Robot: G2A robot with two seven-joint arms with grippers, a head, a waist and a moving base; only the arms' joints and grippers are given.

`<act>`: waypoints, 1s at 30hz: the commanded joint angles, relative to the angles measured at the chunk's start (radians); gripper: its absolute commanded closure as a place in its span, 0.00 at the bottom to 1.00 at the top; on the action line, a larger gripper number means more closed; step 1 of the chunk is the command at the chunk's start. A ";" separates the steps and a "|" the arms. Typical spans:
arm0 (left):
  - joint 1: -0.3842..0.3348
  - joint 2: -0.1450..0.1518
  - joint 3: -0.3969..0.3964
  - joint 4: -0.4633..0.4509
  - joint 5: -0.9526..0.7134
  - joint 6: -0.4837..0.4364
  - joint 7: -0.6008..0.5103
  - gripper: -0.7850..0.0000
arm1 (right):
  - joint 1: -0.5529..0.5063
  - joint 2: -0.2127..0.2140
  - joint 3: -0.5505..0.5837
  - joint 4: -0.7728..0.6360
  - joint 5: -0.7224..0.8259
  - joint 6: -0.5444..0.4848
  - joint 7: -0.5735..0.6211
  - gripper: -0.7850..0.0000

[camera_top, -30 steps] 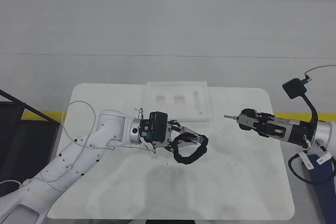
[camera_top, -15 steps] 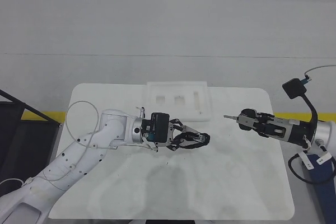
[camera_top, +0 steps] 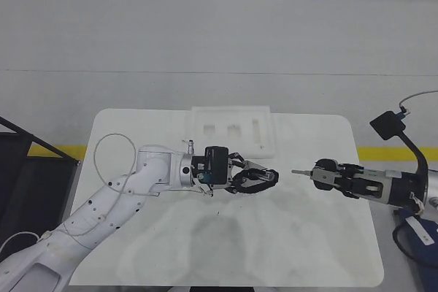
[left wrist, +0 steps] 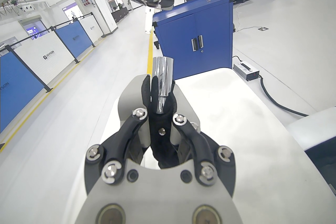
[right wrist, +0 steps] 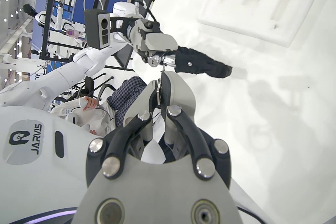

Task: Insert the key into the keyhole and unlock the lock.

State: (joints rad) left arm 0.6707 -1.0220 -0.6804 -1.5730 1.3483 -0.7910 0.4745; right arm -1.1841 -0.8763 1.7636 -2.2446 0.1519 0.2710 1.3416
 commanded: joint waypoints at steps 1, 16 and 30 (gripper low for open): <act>-0.006 -0.011 0.012 0.018 0.009 0.015 0.022 1.00 | -0.008 0.002 0.001 -0.017 0.010 0.024 -0.008 1.00; -0.043 -0.079 0.064 0.125 0.068 0.066 0.155 1.00 | -0.038 0.022 -0.032 -0.102 -0.006 0.109 -0.035 1.00; -0.062 -0.124 0.087 0.182 0.102 0.045 0.205 1.00 | -0.011 0.042 -0.079 -0.105 -0.084 0.105 -0.065 1.00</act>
State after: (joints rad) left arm 0.6087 -1.1438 -0.5936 -1.3934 1.4490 -0.7429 0.6777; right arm -1.1971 -0.8355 1.6866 -2.3500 0.0706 0.3794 1.2763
